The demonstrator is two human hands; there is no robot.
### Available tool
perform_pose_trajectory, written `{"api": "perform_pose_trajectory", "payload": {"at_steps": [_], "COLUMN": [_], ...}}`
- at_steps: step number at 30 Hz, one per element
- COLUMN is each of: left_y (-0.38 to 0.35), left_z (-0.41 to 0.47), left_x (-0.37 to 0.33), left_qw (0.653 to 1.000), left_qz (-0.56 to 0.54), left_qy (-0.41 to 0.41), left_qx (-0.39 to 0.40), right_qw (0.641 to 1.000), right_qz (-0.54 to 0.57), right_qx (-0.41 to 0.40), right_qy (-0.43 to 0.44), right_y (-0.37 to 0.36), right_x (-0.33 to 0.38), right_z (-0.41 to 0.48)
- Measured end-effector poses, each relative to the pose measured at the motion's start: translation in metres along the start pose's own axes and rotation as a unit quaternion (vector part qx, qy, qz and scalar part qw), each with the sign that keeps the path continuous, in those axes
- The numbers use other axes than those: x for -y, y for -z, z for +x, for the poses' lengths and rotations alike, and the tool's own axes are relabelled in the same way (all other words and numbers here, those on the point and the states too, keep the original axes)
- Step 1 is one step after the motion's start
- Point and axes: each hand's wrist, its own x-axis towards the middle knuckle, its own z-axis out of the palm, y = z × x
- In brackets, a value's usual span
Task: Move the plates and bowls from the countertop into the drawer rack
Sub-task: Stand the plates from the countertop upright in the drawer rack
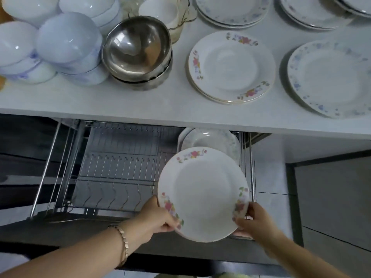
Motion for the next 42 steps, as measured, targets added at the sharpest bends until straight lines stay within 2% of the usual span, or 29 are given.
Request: {"api": "perform_pose_trajectory", "payload": {"at_steps": [6,15,21,24,28,33,36,39,42], "left_y": [-0.014,-0.033,-0.044,-0.054,-0.062,-0.063,-0.059,-0.054,-0.055], "left_z": [0.091,0.194,0.218,0.223,0.229,0.23,0.229,0.217,0.187], "left_x": [-0.023,-0.065,-0.074,-0.075,-0.076,-0.071,-0.067,-0.065,-0.062], "left_qw": [0.999,0.988,0.952,0.93,0.926,0.945,0.95,0.951,0.924], "left_qz": [0.03,0.116,0.191,0.241,0.271,0.239,0.234,0.257,0.336], "left_qy": [0.016,-0.008,-0.071,-0.103,-0.091,-0.082,-0.105,-0.118,-0.144], "left_qx": [-0.016,-0.101,-0.227,-0.258,-0.246,-0.209,-0.177,-0.124,-0.11], "right_qw": [0.997,0.981,0.973,0.967,0.962,0.962,0.962,0.972,0.985], "right_qz": [-0.003,0.128,0.156,0.145,0.075,-0.006,-0.077,-0.051,-0.075], "right_qx": [-0.058,-0.12,-0.158,-0.199,-0.25,-0.266,-0.26,-0.229,-0.154], "right_qy": [-0.048,-0.089,-0.068,-0.071,-0.075,-0.057,-0.035,-0.012,0.004], "right_y": [-0.01,-0.019,-0.035,-0.045,-0.049,-0.042,-0.042,-0.036,-0.024], "right_x": [-0.005,0.005,0.004,0.007,0.012,0.014,0.014,0.011,0.013], "right_z": [0.089,0.182,0.209,0.216,0.217,0.214,0.21,0.198,0.168]}}
